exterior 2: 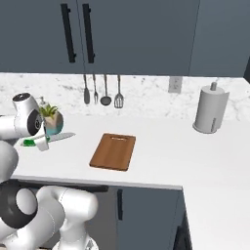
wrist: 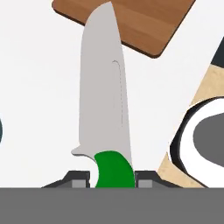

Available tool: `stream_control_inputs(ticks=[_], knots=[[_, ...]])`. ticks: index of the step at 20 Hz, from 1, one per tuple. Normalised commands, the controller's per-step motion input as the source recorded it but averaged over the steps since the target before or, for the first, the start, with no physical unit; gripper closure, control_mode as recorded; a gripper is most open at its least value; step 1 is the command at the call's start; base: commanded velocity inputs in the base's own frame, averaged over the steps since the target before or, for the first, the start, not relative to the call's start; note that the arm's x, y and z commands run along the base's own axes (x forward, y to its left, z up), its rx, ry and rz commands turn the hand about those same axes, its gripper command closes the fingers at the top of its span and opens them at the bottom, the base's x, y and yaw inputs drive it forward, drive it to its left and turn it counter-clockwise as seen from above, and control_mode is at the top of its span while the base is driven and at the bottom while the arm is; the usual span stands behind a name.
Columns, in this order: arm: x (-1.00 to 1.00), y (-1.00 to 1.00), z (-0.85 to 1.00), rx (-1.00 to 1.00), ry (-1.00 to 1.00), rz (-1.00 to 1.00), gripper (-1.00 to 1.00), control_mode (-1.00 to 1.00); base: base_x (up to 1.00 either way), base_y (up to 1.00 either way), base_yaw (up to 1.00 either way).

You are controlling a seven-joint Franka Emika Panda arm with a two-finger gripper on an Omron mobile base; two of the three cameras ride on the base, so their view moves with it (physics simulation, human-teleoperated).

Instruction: Pick up the knife from the drawer and place it on the cutting board. Then place the meat from the plate to the cutting board.

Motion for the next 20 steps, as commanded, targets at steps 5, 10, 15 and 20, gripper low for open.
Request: stream_control_inputs(ticks=[5,10,15,20], knots=[[0.13,-0.12,-0.02,0.00,0.00,-0.03,1.00,-1.00,0.22,-0.25,-0.05],[0.38,-0.36,-0.03,0.00,0.00,-0.06,1.00,-1.00,0.00,0.00,0.00],[0.16,-0.53,0.00,0.00,0.02,-0.02,1.00,-1.00,0.00,0.00,0.00],[0.03,-0.78,0.00,0.00,0.07,0.00,1.00,-1.00,0.00,0.00,0.00]])
